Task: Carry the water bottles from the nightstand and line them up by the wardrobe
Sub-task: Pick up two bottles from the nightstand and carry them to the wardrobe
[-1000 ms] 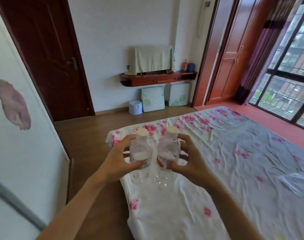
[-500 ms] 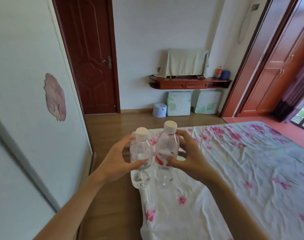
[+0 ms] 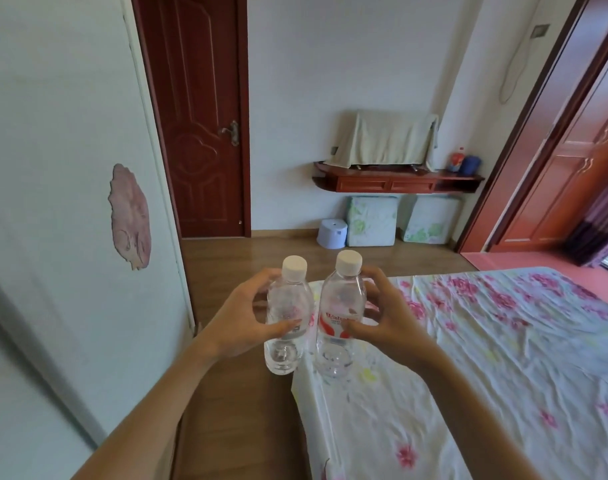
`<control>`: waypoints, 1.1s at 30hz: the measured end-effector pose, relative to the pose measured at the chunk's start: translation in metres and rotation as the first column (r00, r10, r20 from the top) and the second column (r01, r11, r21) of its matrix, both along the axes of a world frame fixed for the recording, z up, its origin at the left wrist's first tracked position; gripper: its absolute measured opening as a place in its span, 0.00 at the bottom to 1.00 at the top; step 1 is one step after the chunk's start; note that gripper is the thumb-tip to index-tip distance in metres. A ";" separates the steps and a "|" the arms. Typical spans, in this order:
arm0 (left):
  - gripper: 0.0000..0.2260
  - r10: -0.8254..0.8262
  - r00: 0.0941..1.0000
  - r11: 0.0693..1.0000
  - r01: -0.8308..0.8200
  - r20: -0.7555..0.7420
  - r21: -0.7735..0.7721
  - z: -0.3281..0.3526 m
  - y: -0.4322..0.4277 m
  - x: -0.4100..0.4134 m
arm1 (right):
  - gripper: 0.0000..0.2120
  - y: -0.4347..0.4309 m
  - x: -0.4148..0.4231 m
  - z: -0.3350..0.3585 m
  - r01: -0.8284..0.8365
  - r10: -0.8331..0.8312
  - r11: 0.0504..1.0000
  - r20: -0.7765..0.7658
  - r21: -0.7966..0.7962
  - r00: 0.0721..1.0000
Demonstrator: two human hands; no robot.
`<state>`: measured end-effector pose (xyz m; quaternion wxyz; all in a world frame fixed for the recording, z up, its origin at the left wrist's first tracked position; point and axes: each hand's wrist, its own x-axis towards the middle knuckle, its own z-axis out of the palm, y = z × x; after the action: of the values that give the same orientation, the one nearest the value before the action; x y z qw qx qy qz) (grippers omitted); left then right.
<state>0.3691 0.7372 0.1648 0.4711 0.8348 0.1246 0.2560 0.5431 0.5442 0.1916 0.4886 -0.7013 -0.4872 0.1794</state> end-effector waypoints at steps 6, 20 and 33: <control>0.31 0.005 0.998 1.000 -0.004 -0.056 0.016 -0.001 0.052 0.007 | 0.34 0.061 0.010 -0.001 -0.020 0.019 0.999 -0.035 -0.034 0.999; 0.31 0.135 0.990 0.991 -0.136 -0.049 -0.016 -0.012 0.180 0.063 | 0.34 0.211 0.086 -0.013 -0.125 0.121 0.991 -0.078 -0.048 0.990; 0.29 0.234 0.971 0.972 -0.234 -0.043 -0.002 0.004 0.297 0.158 | 0.32 0.334 0.194 0.004 -0.268 0.267 0.963 -0.114 0.005 0.957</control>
<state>0.5267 1.0342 0.1692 0.4380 0.8179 0.2330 0.2913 0.7374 0.8784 0.1952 0.4831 -0.6200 -0.5481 0.2860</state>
